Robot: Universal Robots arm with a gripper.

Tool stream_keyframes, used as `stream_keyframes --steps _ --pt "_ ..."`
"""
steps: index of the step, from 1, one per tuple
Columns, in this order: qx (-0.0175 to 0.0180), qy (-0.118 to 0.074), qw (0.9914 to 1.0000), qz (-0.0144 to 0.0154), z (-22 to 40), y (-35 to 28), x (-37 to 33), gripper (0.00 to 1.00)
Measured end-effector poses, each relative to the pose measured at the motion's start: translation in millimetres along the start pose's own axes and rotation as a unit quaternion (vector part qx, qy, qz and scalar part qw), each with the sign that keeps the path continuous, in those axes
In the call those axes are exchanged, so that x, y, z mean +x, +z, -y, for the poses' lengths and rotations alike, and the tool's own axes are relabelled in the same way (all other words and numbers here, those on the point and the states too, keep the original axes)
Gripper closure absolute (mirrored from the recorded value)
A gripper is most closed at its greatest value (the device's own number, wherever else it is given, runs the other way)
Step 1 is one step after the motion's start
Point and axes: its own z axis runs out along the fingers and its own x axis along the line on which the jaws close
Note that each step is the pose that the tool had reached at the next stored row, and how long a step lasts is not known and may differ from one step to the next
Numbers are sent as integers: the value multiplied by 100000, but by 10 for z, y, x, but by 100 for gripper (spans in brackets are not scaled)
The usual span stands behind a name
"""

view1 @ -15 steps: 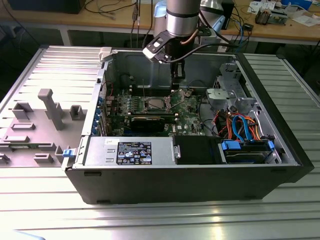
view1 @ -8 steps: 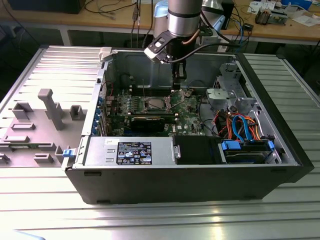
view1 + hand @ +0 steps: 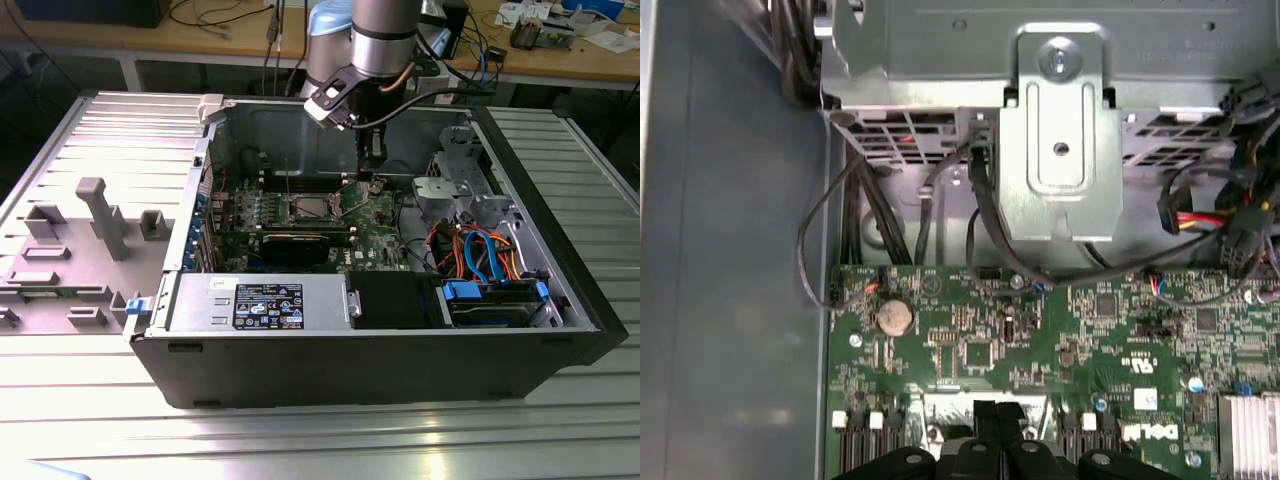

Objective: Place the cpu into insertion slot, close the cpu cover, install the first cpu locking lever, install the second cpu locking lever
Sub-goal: 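Close the cpu cover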

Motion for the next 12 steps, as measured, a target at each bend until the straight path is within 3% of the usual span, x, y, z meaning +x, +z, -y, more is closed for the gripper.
stream_keyframes --steps 1,6,9,12 --pt "0 7 100000 -1 -55 21 0 89" --pt "0 4 100000 2 -172 100 -1 89" --pt "1 8 100000 3 -207 138 -1 89" --pt "0 6 100000 -3 -220 219 -1 89"
